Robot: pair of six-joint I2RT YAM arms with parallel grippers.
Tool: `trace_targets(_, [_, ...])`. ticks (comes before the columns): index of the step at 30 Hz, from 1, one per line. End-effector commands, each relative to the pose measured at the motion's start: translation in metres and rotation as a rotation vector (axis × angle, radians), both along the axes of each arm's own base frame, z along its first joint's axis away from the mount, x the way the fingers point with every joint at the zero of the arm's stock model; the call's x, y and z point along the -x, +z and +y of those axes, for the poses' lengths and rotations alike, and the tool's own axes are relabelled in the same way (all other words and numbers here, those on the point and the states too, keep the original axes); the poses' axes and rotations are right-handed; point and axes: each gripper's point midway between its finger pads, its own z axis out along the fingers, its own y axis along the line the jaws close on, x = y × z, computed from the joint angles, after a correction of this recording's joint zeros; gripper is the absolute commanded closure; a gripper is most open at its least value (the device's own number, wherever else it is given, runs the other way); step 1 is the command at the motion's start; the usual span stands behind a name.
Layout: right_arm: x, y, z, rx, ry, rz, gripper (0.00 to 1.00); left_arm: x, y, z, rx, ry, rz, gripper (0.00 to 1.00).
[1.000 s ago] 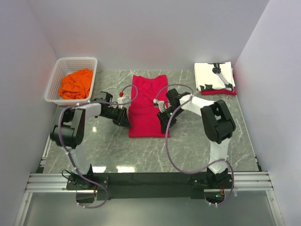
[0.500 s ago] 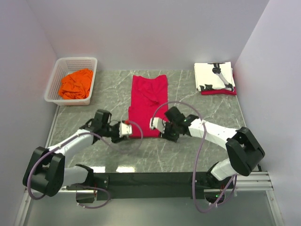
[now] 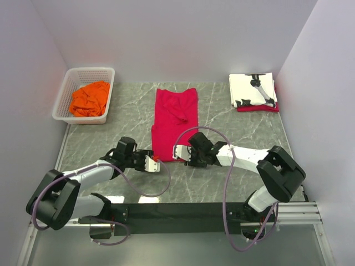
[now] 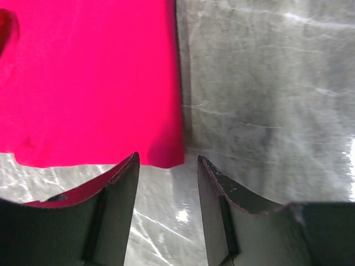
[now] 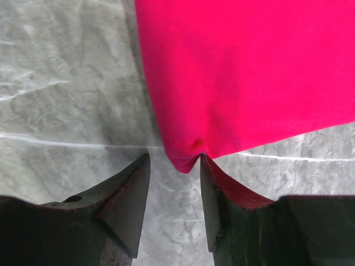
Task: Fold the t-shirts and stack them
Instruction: Fold the tshirt
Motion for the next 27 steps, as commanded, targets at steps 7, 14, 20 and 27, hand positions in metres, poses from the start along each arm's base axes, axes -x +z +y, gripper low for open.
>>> trace_targets(7, [-0.003, -0.011, -0.002, 0.036, -0.018, -0.002, 0.79, -0.004, -0.009, -0.009, -0.079, -0.076, -0.09, 0.58])
trace_targets(14, [0.008, 0.005, 0.0, 0.005, -0.049, 0.056, 1.0, -0.01, -0.001, -0.012, -0.077, -0.005, 0.008, 0.93])
trace_targets(20, [0.028, 0.037, 0.005, -0.079, -0.034, 0.114, 1.0, 0.022, 0.032, -0.016, 0.001, -0.068, 0.064, 0.99])
trace_targets(27, [0.06, 0.069, -0.002, -0.137, 0.023, 0.181, 1.0, 0.058, 0.061, -0.008, 0.039, -0.115, 0.098, 0.99])
